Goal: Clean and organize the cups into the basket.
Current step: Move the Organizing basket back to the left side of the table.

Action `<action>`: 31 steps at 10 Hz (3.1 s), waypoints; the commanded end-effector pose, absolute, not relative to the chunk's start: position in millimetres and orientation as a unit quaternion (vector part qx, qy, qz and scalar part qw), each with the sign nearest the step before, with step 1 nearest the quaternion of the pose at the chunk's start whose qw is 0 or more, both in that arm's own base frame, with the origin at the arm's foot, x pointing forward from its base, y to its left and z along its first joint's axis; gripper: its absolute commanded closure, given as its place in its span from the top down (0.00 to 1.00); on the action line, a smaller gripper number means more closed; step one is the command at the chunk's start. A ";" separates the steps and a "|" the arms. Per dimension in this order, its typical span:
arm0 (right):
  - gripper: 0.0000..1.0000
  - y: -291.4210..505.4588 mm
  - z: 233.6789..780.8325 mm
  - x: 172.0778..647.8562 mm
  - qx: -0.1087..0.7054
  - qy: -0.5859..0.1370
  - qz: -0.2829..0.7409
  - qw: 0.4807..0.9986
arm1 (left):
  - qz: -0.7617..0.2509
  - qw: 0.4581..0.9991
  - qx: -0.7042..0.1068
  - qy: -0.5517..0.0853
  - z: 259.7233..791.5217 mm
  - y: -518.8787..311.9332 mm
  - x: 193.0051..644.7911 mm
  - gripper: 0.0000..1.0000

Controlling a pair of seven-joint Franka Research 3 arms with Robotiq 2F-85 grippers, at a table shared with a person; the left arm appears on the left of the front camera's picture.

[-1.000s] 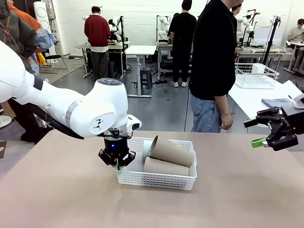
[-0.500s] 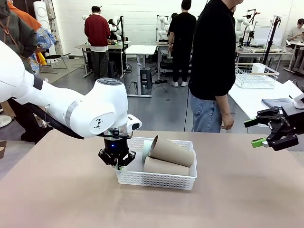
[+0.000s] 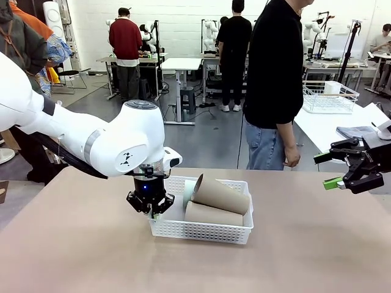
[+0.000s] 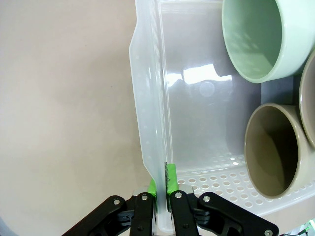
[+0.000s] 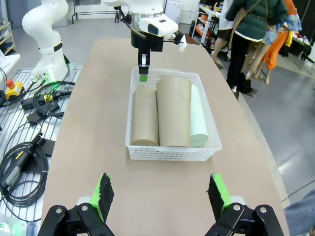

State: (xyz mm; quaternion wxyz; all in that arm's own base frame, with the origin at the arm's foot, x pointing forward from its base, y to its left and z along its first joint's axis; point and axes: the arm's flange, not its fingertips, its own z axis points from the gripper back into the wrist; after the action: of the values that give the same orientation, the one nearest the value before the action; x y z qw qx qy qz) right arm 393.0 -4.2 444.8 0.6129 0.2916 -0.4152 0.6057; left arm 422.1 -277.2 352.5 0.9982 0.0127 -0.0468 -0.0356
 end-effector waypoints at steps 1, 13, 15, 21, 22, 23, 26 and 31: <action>1.00 -4.2 444.8 393.0 0.292 -0.415 0.606 0.613 | -0.043 0.998 0.013 -0.051 352.9 -276.0 420.5 0.00; 1.00 -267.8 402.7 291.8 0.595 -0.210 -0.036 0.775 | -0.043 0.998 0.013 -0.051 352.9 -276.0 420.5 0.00; 1.00 -291.8 403.9 263.4 0.601 -0.219 -0.051 0.767 | -0.043 0.998 0.013 -0.051 352.9 -276.0 420.5 0.00; 1.00 -297.4 397.0 247.9 0.596 -0.233 -0.059 0.766 | -0.043 0.998 0.013 -0.051 352.9 -276.0 420.5 0.00; 1.00 -297.4 397.0 247.9 0.596 -0.233 -0.059 0.766 | -0.043 0.998 0.013 -0.051 352.9 -276.0 420.5 0.00; 1.00 -297.4 397.0 247.9 0.596 -0.233 -0.059 0.766 | -0.043 0.998 0.013 -0.051 352.9 -276.0 420.5 0.00; 1.00 -297.4 397.0 247.9 0.596 -0.233 -0.059 0.766 | -0.042 0.999 0.011 -0.028 355.9 -244.8 425.2 0.05; 1.00 -297.4 397.0 247.9 0.596 -0.233 -0.059 0.766 | -0.018 0.998 0.046 -0.050 380.6 -75.5 416.8 0.05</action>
State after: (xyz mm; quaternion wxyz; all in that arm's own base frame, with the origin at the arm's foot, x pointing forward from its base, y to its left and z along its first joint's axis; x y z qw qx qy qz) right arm 246.7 -297.5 396.7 0.7650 0.5974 -0.2331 -0.0594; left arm 424.0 -99.2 370.5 0.9983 0.0344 -0.0387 -0.0258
